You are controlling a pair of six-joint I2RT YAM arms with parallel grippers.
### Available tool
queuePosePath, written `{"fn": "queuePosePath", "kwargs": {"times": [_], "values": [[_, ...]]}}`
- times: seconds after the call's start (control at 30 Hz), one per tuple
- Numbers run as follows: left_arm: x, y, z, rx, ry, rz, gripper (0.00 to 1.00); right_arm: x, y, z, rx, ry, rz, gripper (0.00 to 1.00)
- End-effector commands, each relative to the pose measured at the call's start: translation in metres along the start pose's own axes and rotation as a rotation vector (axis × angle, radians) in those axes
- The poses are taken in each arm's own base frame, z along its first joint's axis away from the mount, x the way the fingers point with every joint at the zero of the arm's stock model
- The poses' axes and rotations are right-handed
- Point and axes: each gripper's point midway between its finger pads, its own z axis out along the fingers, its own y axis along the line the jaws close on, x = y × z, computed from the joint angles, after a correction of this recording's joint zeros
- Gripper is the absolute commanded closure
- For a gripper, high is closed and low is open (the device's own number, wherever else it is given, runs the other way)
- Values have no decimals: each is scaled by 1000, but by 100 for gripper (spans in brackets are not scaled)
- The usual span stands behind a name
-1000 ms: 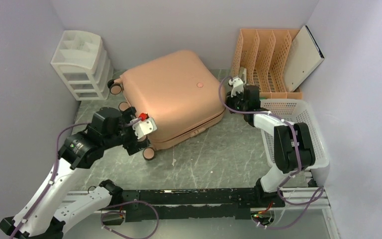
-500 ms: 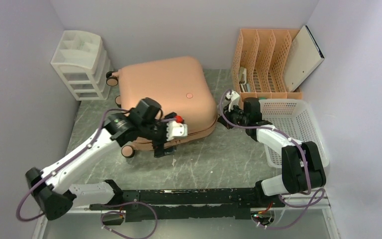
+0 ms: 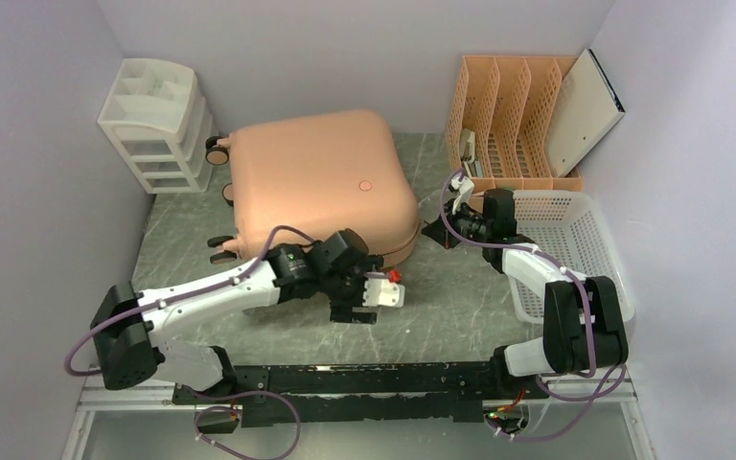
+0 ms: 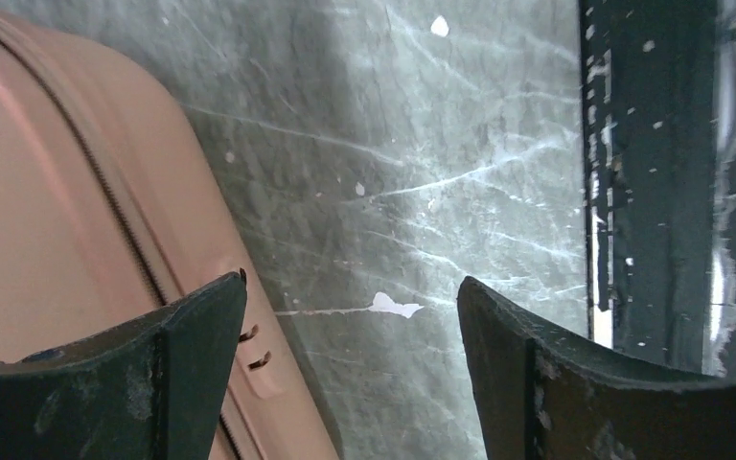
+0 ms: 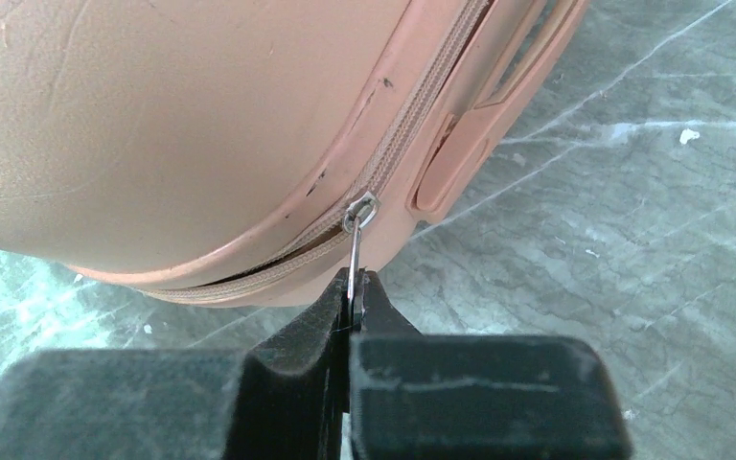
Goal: Open, take out, and arrange the luggage
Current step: Unzip the luggage at the center of the board.
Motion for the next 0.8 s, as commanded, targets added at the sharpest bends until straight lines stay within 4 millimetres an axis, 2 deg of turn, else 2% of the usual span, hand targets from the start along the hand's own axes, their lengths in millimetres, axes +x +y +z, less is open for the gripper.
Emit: {"fn": "queuePosePath", "kwargs": {"times": [0.0,0.13,0.27,0.4,0.5,0.77], "values": [[16,23,20,-166,87,24,15,-17,1,-8,-14,-55,-35,100],[23,45,22,-283,135,16,16,-16,0,-8,-12,-50,-43,100],[7,38,15,-246,63,34,17,-16,-1,-8,-8,-51,-54,100],[0,34,9,-226,23,56,18,-17,-2,-8,-9,-52,-59,100],[1,40,10,-258,32,59,17,-17,-1,-8,-11,-51,-61,100],[23,56,24,-330,150,40,16,-18,-2,-9,-10,-56,-65,100]]}}
